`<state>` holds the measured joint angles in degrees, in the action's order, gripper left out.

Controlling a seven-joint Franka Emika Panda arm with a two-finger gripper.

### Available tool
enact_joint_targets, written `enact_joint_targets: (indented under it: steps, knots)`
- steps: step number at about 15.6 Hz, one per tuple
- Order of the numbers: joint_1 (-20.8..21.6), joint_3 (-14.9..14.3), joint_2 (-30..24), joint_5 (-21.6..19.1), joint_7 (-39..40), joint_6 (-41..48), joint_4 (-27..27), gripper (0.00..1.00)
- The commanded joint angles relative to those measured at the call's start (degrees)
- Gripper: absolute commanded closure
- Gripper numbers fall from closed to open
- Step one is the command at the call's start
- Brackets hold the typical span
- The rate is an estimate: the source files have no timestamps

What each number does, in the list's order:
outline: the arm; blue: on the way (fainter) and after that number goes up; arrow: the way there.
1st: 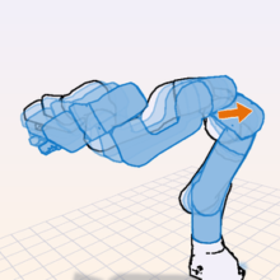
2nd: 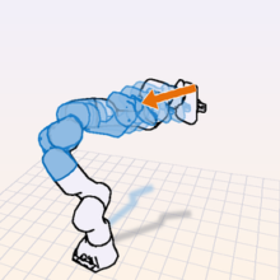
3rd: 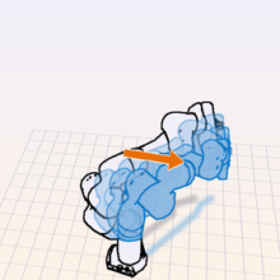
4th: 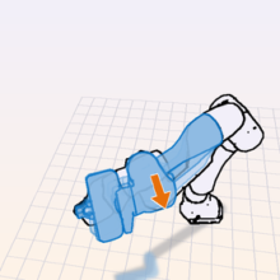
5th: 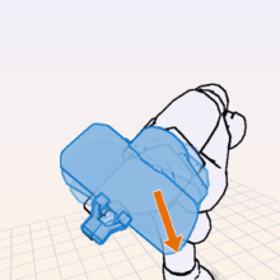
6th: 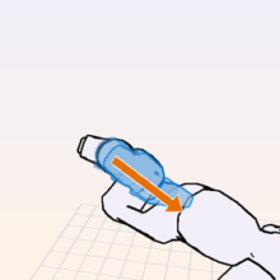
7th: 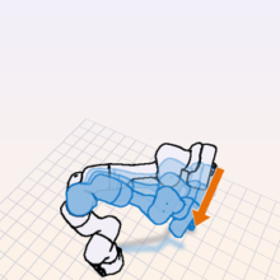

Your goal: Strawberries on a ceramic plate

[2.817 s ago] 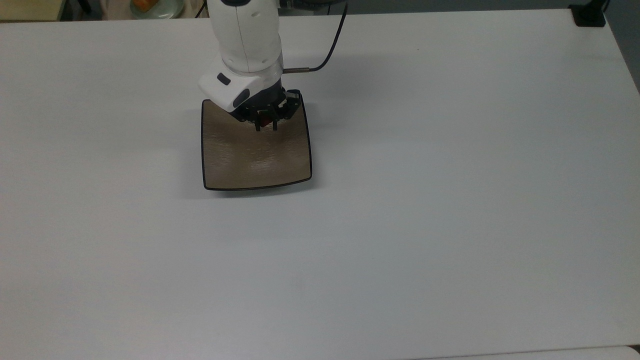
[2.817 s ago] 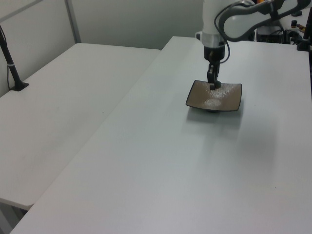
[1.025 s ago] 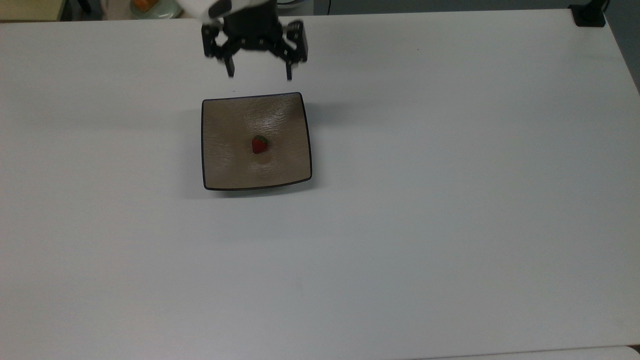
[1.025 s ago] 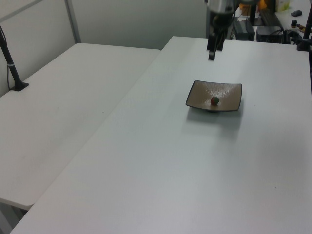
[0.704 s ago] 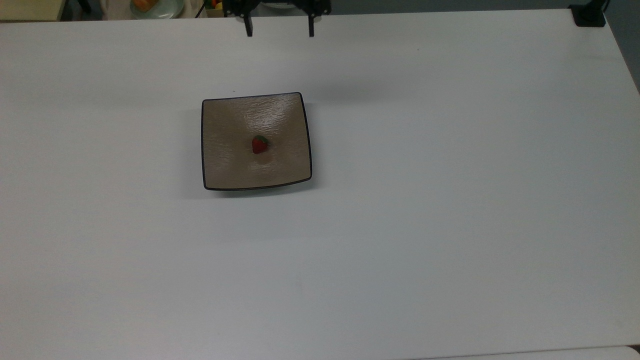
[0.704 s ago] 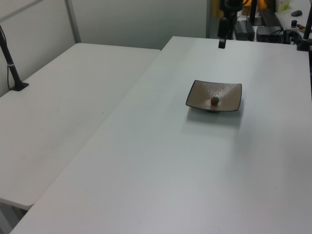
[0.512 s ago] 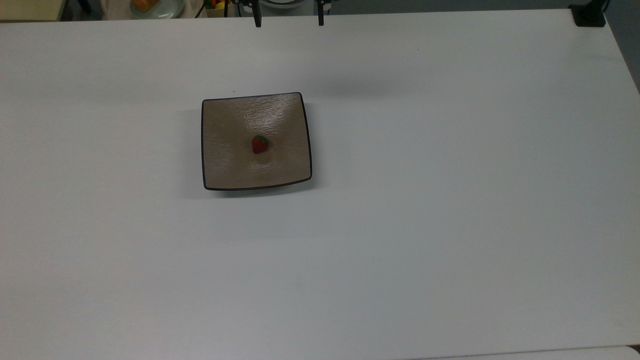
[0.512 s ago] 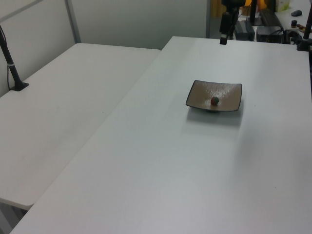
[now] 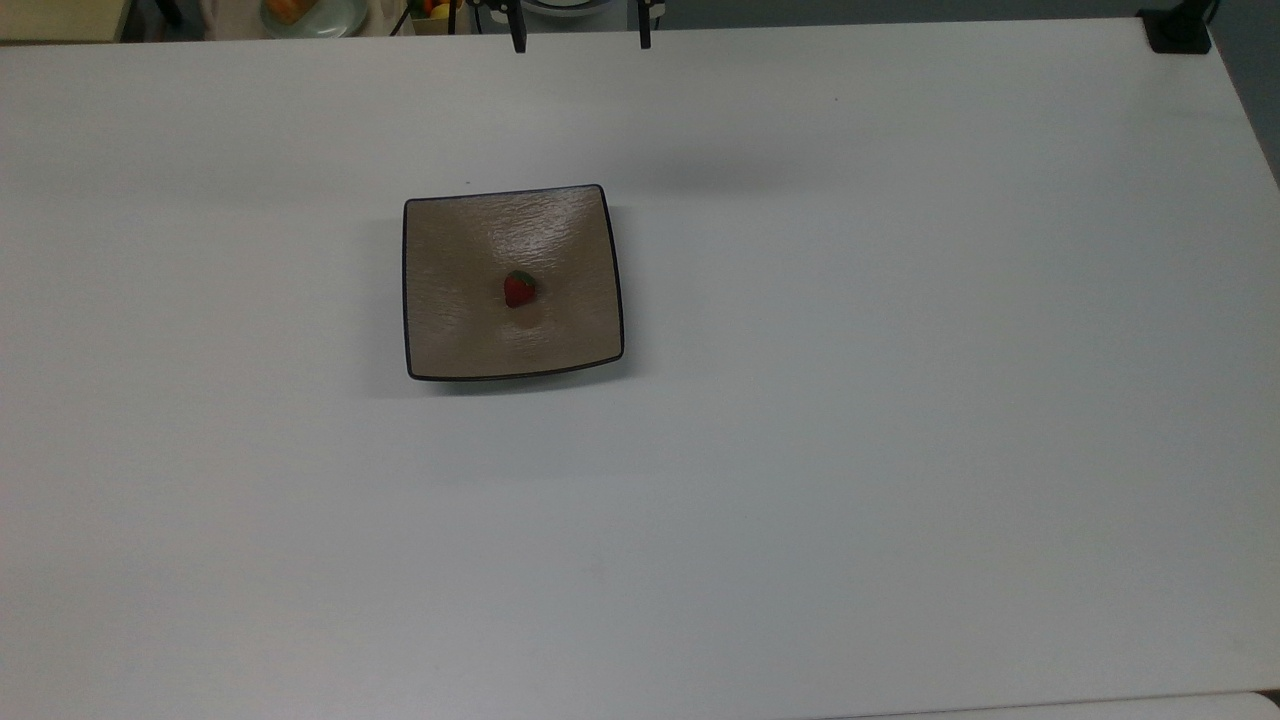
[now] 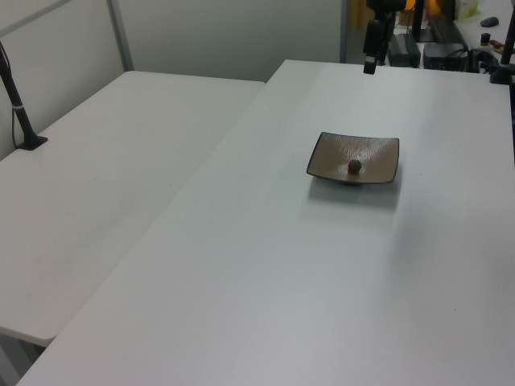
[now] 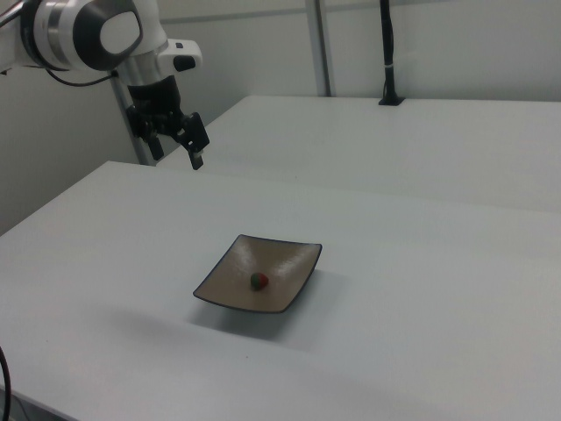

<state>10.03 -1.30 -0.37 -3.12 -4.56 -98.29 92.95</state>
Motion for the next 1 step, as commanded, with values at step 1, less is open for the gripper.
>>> enact_joint_targets:
  steps: [1]
  knots:
    - [0.1,-0.2,-0.5,-0.9,0.6,0.6,0.6,0.00]
